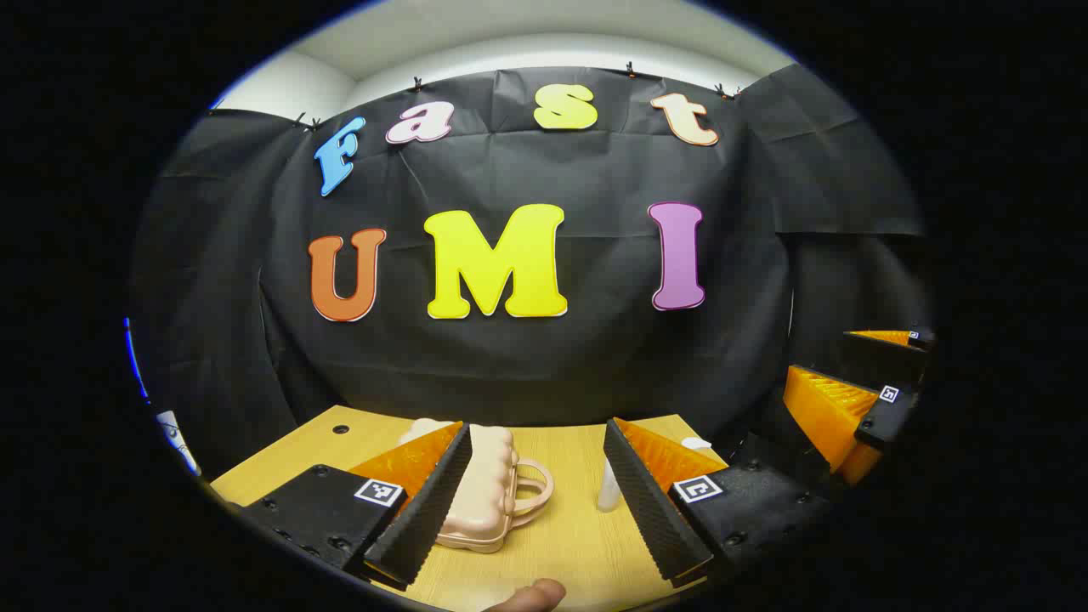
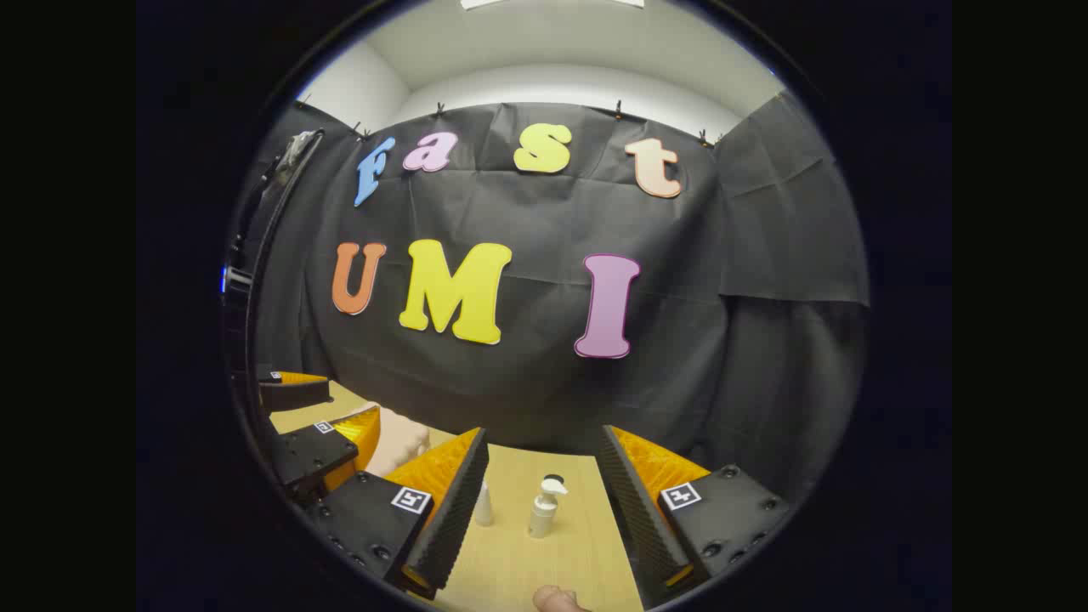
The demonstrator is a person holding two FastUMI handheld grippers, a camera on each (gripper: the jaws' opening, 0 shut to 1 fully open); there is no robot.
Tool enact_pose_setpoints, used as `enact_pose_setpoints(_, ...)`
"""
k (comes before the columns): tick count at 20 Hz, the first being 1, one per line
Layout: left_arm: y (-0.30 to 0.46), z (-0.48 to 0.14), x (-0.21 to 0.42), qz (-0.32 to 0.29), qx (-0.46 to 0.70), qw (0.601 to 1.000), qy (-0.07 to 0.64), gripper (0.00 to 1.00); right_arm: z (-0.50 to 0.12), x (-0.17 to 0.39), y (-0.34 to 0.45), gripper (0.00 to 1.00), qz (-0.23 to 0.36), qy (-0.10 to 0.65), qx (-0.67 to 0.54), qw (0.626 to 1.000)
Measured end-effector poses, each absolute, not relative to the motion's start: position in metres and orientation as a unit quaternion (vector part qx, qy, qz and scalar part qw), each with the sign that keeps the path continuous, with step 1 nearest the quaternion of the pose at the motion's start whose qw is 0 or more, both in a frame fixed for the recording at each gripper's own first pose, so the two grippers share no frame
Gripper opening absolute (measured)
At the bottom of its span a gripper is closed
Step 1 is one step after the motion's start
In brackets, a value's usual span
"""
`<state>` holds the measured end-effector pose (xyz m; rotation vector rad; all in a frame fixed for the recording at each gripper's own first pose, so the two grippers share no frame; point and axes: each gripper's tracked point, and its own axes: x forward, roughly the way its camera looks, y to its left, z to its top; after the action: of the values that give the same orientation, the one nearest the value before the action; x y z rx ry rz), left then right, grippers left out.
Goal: First open the suitcase, pack the skin care products into it, and then close the suitcase.
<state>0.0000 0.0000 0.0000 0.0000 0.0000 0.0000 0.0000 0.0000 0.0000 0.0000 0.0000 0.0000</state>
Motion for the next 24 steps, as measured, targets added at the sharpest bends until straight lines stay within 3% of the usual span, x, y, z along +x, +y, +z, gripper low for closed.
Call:
enact_pose_setpoints(11, -0.003, 0.005, 0.001, 0.004, 0.002, 1.0, -0.01, 0.99, 0.005, 0.005, -0.01, 0.79, -0.001, -0.003, 0.002, 1.0)
enact_pose_setpoints(12, -0.003, 0.006, 0.002, 0.005, 0.004, 1.0, -0.01, 0.94, 0.003, 0.005, -0.011, 0.79, -0.001, -0.002, 0.003, 1.0)
enact_pose_setpoints(13, -0.004, 0.007, 0.004, 0.002, 0.006, 1.0, -0.012, 0.99, 0.004, 0.007, -0.01, 0.79, 0.0, 0.0, 0.004, 1.0)
enact_pose_setpoints(15, -0.003, 0.005, 0.009, 0.003, 0.021, 1.0, -0.02, 0.99, 0.002, 0.011, -0.015, 0.79, -0.003, 0.0, 0.001, 1.0)
enact_pose_setpoints(24, 0.028, -0.081, 0.056, 0.031, 0.135, 0.99, 0.031, 0.99, -0.02, 0.006, -0.102, 0.79, -0.094, 0.034, -0.007, 0.995)
